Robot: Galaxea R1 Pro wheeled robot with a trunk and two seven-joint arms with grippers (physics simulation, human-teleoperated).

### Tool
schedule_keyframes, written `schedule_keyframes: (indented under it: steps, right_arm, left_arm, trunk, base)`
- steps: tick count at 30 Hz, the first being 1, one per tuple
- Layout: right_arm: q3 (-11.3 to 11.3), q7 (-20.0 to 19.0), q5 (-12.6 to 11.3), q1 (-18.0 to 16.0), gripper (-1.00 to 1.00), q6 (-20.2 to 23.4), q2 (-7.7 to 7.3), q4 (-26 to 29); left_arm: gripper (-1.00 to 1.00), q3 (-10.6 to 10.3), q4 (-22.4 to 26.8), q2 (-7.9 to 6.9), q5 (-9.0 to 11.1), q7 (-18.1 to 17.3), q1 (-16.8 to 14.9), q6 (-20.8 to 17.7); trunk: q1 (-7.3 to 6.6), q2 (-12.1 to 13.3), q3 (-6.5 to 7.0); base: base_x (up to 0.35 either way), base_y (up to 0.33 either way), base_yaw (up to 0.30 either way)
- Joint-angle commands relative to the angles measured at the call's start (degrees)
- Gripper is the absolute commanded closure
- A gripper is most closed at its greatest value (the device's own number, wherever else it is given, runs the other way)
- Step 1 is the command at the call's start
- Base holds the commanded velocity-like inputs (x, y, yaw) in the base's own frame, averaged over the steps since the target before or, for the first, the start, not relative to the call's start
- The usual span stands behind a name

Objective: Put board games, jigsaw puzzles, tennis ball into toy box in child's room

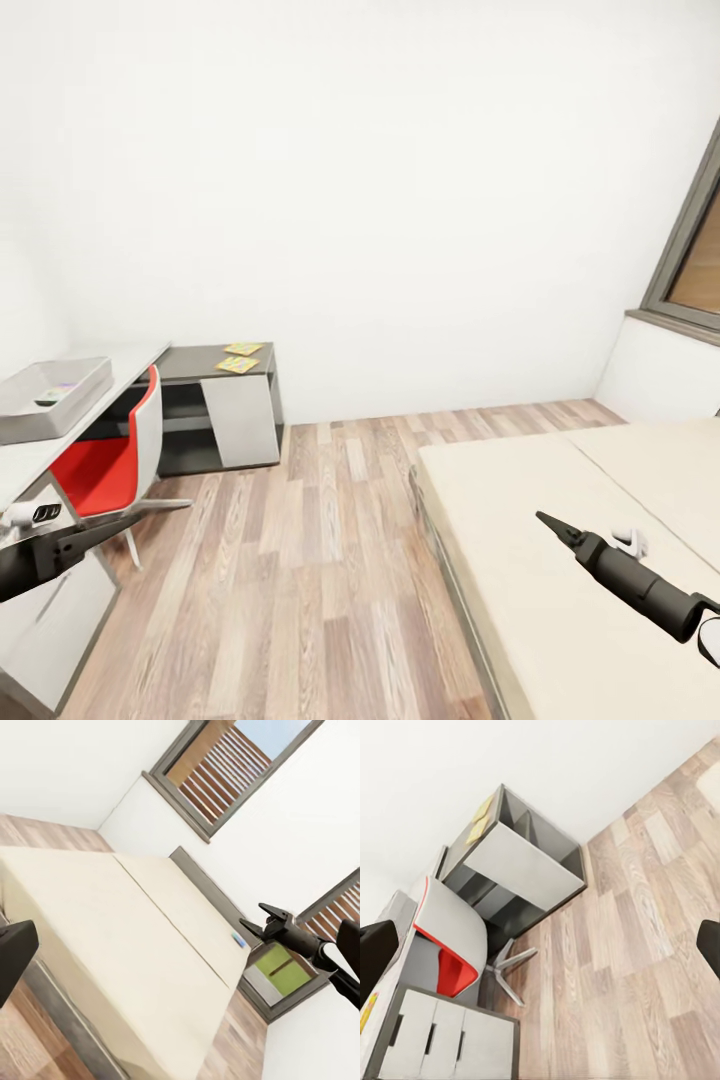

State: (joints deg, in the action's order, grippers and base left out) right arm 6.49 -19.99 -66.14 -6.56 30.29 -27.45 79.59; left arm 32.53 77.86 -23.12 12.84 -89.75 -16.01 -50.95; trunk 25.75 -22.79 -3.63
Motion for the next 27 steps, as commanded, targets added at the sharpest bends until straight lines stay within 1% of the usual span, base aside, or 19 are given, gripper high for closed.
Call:
schedule_keyframes:
  steps: [1, 7, 17, 21, 27]
  right_arm:
    - [0.1, -0.1, -0.3, 0.0, -1.0, 0.4, 0.06, 0.0]
    - [0.1, -0.1, -0.2, 0.0, -1.0, 0.4, 0.5, 0.0]
    - [0.1, -0.1, -0.2, -0.1, -1.0, 0.4, 0.87, 0.0]
    - [0.1, -0.1, -0.2, -0.1, -1.0, 0.4, 0.9, 0.0]
    - [0.1, -0.1, -0.2, -0.1, -1.0, 0.4, 0.91, 0.0]
  left_arm:
    - [-1.0, 0.0, 0.0, 0.0, -0.1, -0.3, -0.1, -0.6]
    - [-1.0, 0.0, 0.0, 0.0, -0.1, -0.3, -0.1, -0.6]
    - [-1.0, 0.0, 0.0, 0.0, -0.1, -0.3, -0.1, -0.6]
    - [-1.0, 0.0, 0.0, 0.0, -0.1, -0.3, -0.1, -0.6]
    - [-1.0, 0.0, 0.0, 0.0, -0.1, -0.3, -0.1, -0.6]
  trunk:
    - [0.03, -0.1, -0.13]
    - [0.03, -0.1, -0.13]
    - [0.03, -0.1, -0.13]
    - [0.03, -0.1, -0.13]
    - [0.03, -0.1, -0.13]
  base:
    - [-0.057, -0.189, 0.289]
    - [-0.026, -0.156, 0.289]
    - [-0.002, -0.017, 0.284]
    - [0.0, -0.001, 0.121]
    - [-0.063, -0.056, 0.026]
